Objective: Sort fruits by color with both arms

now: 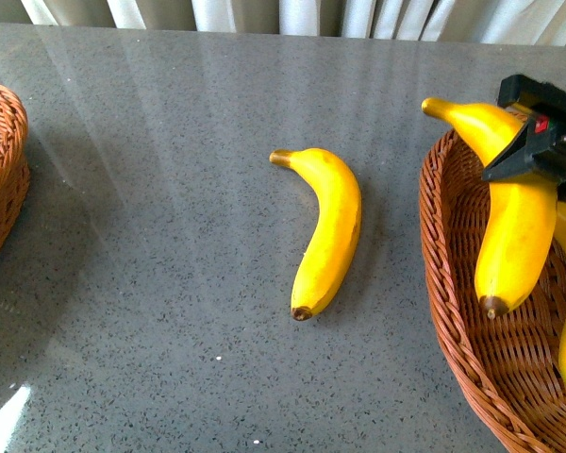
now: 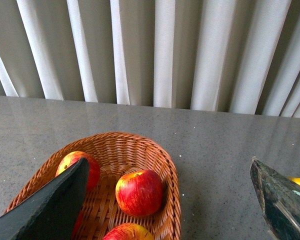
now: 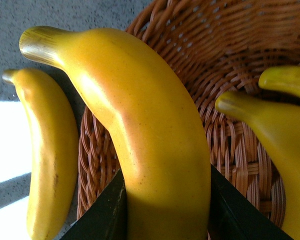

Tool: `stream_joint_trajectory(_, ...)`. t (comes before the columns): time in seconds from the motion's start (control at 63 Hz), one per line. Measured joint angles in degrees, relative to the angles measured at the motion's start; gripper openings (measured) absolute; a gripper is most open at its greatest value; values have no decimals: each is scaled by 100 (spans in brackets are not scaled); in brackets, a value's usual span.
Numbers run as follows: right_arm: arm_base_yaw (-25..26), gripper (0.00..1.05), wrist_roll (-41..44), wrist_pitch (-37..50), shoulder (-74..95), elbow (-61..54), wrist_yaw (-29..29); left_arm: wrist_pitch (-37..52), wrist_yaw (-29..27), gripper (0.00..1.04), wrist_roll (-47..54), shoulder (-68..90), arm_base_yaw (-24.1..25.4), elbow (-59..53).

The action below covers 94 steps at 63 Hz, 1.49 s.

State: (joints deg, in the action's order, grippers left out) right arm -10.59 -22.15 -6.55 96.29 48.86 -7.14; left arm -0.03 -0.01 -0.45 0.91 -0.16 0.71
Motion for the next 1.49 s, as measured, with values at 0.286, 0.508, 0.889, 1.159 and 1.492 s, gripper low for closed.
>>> stream_joint_trajectory(0.286,-11,31,-57,-15,4,-234,474,0,2,96,0,0,0,0)
stream_joint_trajectory(0.508,118,37,-50,-28,-22,-339,509,0,2,96,0,0,2,0)
stream_joint_trajectory(0.889,-42,94,-9,-280,-378,-203,680,2,2,96,0,0,0,0)
stream_joint_trajectory(1.159,-1126,96,7,-772,7,1045,828,0,0,96,0,0,0,0)
stream_joint_trajectory(1.492,-2100,96,-166,-2020,1705,2977,1222,0,0,96,0,0,0,0)
